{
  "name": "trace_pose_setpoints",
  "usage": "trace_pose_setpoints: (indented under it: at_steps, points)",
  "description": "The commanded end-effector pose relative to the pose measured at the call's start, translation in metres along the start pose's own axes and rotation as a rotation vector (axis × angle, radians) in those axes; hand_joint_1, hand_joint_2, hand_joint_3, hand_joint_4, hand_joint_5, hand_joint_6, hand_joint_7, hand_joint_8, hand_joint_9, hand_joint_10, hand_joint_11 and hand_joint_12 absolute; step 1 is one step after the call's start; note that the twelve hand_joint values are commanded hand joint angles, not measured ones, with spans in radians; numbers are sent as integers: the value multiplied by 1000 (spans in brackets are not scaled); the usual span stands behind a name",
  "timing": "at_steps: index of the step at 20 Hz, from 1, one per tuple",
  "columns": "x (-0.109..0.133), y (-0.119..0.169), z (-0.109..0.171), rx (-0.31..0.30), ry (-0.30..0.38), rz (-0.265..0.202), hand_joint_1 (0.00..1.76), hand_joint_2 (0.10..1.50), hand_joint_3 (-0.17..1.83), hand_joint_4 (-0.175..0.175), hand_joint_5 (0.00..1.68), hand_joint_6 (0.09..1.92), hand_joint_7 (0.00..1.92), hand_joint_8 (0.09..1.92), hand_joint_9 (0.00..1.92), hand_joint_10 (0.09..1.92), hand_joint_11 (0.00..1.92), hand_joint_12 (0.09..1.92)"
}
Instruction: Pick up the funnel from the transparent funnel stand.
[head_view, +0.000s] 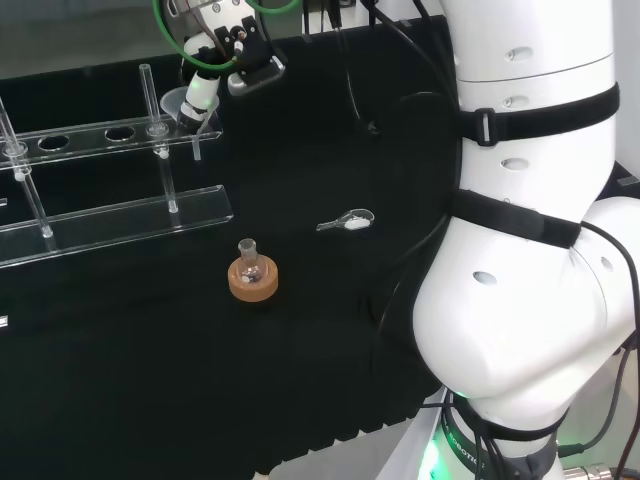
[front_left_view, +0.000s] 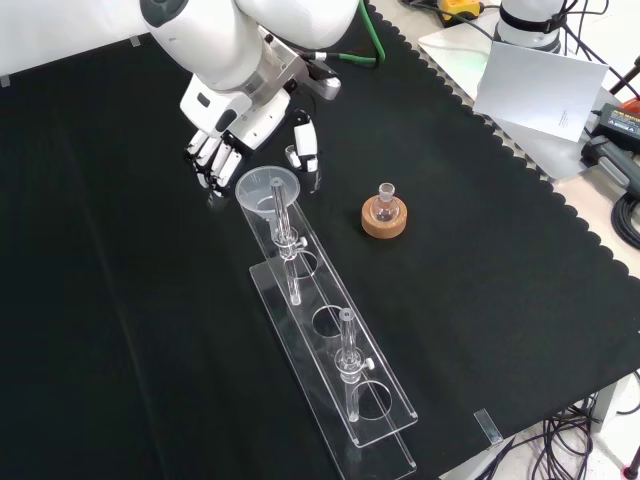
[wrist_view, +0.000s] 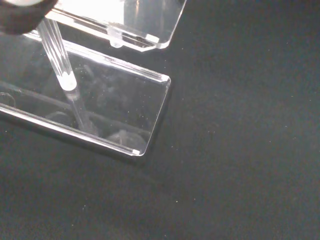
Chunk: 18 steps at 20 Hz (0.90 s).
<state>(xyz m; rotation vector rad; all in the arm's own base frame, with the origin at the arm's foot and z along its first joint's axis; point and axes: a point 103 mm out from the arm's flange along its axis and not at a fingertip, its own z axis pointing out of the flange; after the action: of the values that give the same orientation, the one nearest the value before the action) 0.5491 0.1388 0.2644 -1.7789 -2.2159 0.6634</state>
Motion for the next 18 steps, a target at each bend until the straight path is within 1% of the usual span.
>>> trace_pose_setpoints:
  at_steps: [1, 8, 13, 18]
  points:
    - [-1, 0, 1, 6, 3, 1, 644, 719, 71, -19, 360, 87, 465, 549, 184, 811, 0, 1212]
    - [-1, 1, 3, 11, 6, 2, 655, 728, 77, -10, 475, 87, 609, 507, 247, 775, 0, 1211]
    - [1, 4, -1, -3, 15, 0, 657, 735, 84, -6, 552, 87, 730, 466, 329, 717, 0, 1208]
    - [0, 3, -5, -25, 22, -2, 677, 748, 100, 24, 653, 87, 836, 421, 441, 644, 0, 1218]
